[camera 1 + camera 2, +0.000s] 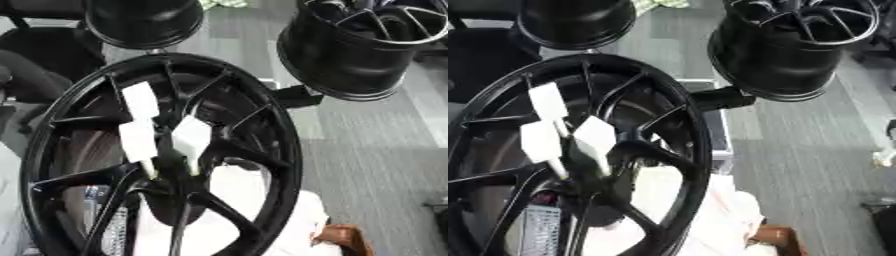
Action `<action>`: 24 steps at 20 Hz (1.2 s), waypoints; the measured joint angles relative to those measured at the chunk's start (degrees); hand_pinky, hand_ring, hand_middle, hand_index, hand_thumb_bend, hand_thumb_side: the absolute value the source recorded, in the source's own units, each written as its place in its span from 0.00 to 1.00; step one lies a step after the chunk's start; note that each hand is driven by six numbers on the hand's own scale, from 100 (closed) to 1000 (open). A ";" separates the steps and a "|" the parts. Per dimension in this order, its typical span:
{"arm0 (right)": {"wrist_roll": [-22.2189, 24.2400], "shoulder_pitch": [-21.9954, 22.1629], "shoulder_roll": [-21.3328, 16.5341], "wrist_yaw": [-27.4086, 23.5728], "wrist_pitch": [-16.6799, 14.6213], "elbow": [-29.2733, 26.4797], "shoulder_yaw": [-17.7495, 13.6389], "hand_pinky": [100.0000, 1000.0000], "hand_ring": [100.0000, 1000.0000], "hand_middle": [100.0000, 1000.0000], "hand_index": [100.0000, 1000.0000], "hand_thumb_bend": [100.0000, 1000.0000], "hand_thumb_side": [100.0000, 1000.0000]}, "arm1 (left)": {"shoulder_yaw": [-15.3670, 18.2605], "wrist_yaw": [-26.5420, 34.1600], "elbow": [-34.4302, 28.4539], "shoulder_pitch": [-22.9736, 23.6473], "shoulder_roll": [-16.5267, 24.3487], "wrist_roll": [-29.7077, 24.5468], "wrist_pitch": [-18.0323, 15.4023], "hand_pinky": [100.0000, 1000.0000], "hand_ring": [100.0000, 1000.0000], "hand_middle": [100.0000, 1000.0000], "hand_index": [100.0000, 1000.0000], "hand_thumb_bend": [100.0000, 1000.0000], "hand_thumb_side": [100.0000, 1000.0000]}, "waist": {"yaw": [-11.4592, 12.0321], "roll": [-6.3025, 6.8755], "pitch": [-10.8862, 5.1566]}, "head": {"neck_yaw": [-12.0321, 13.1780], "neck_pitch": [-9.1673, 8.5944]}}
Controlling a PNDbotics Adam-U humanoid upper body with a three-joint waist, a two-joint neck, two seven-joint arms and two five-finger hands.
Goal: Pull the pin out of the wheel hub.
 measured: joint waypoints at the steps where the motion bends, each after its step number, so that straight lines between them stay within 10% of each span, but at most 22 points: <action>1: 1.61 -0.52 -0.16 0.51 0.06 1.27 0.07 0.91 0.97 0.84 0.86 0.28 0.34 | 0.00 -0.03 0.00 0.00 0.00 -0.01 -0.01 0.77 0.68 0.71 0.81 0.00 0.52 | 0.02 0.00 0.01 | -0.02 -0.01; 4: 6.07 -1.50 -0.42 2.32 -0.59 4.11 0.07 0.92 0.97 0.84 0.86 0.36 0.20 | -0.01 -0.07 0.00 0.00 0.00 -0.01 -0.01 0.77 0.69 0.71 0.81 0.00 0.52 | 0.02 -0.04 0.01 | -0.04 -0.01; 5: 7.26 -1.63 -0.42 2.90 -0.88 4.74 0.01 0.92 0.97 0.84 0.85 0.39 0.00 | -0.01 -0.07 0.00 0.00 0.00 -0.02 -0.01 0.77 0.69 0.72 0.81 0.00 0.52 | 0.02 -0.05 0.01 | -0.03 -0.01; 10: 10.53 -2.02 -0.42 5.01 -1.25 6.32 -0.56 0.91 0.96 0.82 0.83 0.37 0.00 | -0.01 -0.07 0.00 0.07 0.00 -0.06 0.03 0.77 0.69 0.72 0.81 0.00 0.52 | -0.04 -0.13 0.01 | 0.03 -0.01; 15: 8.23 -2.97 -0.42 4.33 -1.01 6.18 -1.36 0.89 0.91 0.76 0.80 0.18 0.32 | -0.01 -0.07 0.00 0.10 0.00 -0.07 0.03 0.77 0.69 0.72 0.81 0.00 0.52 | -0.11 -0.14 0.00 | 0.27 0.00; 24: 1.96 -3.62 -1.14 0.49 -5.32 -4.32 -1.18 0.89 0.88 0.72 0.78 0.07 0.38 | -0.01 -0.07 0.00 0.33 0.00 -0.07 0.03 0.77 0.69 0.72 0.81 0.00 0.52 | -0.39 -0.33 -0.13 | 0.54 0.05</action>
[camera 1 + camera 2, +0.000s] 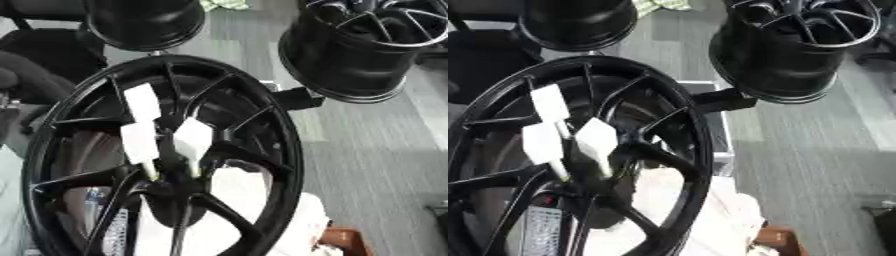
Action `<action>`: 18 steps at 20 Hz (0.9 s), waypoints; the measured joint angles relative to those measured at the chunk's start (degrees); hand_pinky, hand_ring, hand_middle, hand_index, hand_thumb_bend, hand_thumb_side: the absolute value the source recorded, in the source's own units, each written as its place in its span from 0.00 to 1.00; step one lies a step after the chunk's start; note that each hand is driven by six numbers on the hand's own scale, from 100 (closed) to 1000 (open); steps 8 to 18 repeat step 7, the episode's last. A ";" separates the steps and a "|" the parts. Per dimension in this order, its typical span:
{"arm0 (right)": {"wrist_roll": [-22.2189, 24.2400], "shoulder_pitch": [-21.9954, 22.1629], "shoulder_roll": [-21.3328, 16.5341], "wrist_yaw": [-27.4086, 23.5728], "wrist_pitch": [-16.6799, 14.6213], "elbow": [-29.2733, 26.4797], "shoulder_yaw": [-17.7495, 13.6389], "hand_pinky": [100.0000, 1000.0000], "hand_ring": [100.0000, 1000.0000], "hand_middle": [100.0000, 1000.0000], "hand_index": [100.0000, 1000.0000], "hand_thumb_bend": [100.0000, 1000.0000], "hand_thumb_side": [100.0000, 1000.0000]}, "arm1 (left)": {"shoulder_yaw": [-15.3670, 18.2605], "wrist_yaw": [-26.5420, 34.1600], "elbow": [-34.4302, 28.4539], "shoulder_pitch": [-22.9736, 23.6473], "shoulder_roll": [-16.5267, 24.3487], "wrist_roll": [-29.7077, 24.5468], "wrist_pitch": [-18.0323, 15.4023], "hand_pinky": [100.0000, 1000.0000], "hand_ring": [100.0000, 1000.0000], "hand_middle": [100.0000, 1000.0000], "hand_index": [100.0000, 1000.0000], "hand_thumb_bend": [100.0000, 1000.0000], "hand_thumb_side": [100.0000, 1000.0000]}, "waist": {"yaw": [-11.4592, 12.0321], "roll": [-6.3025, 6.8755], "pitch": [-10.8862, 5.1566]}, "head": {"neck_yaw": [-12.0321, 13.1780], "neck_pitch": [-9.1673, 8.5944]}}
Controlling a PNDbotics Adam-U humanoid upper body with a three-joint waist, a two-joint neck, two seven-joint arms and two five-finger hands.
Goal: Pull the pin out of the wheel hub.
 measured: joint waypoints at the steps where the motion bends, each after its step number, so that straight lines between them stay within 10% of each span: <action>1: 0.86 -0.35 -0.49 0.42 -1.72 -0.66 0.19 0.89 0.88 0.72 0.78 0.08 0.38 | 0.00 0.00 0.00 0.08 0.00 0.00 0.00 0.77 0.69 0.72 0.81 0.00 0.52 | -0.06 -0.06 -0.06 | 0.00 0.01; 7: 8.59 -2.37 -2.99 6.53 -13.15 -1.66 1.28 0.90 0.88 0.74 0.79 0.13 0.38 | 0.01 0.00 0.00 0.17 0.00 0.02 0.01 0.77 0.69 0.72 0.81 0.00 0.52 | -0.15 -0.18 -0.25 | 0.28 0.26; 18: 8.59 -2.37 -2.99 6.53 -13.15 -1.66 1.28 0.90 0.88 0.74 0.79 0.13 0.38 | 0.01 0.00 0.00 0.17 0.00 0.02 0.01 0.77 0.69 0.72 0.81 0.00 0.52 | -0.15 -0.18 -0.25 | 0.28 0.26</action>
